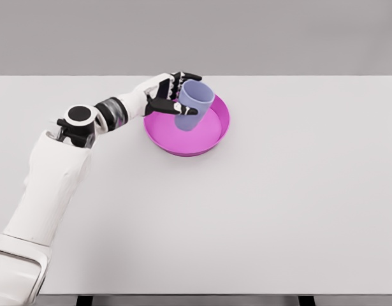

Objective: Flip the cup with left arm and place it on the plate

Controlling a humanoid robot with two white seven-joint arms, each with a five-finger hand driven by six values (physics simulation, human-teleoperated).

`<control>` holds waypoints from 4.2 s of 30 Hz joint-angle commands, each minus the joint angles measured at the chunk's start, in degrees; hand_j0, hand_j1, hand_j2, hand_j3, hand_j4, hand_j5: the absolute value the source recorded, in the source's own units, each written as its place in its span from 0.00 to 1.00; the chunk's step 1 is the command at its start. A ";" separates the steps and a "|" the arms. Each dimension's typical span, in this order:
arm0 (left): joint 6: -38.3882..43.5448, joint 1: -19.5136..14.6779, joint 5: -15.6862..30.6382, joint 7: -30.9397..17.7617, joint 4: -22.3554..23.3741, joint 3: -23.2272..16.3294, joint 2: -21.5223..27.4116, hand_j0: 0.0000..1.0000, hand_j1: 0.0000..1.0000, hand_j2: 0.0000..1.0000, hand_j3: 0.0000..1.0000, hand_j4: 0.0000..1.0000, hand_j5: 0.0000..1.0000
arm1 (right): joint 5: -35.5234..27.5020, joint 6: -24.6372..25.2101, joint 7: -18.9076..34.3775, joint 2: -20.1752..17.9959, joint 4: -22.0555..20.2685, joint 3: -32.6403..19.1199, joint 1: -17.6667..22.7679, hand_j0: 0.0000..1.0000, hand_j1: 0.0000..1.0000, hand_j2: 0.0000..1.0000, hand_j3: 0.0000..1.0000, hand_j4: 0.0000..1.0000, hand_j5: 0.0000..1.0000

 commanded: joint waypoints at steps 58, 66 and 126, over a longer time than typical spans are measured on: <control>-16.78 -0.53 -0.23 0.09 15.89 5.26 -7.02 0.84 0.84 0.84 0.84 0.84 0.84 | 0.00 0.08 0.01 0.00 0.00 0.00 -0.09 1.00 1.00 1.00 1.00 1.00 1.00; -16.61 -0.53 -0.32 0.09 15.89 5.43 -7.20 1.00 1.00 1.00 1.00 1.00 1.00 | 0.00 -0.01 0.01 0.00 0.00 0.00 0.00 1.00 1.00 1.00 1.00 1.00 1.00; -16.96 0.53 -0.14 -3.53 11.85 12.64 6.60 1.00 1.00 1.00 1.00 1.00 1.00 | 0.00 0.08 0.01 0.00 0.00 0.00 0.00 1.00 1.00 1.00 1.00 1.00 1.00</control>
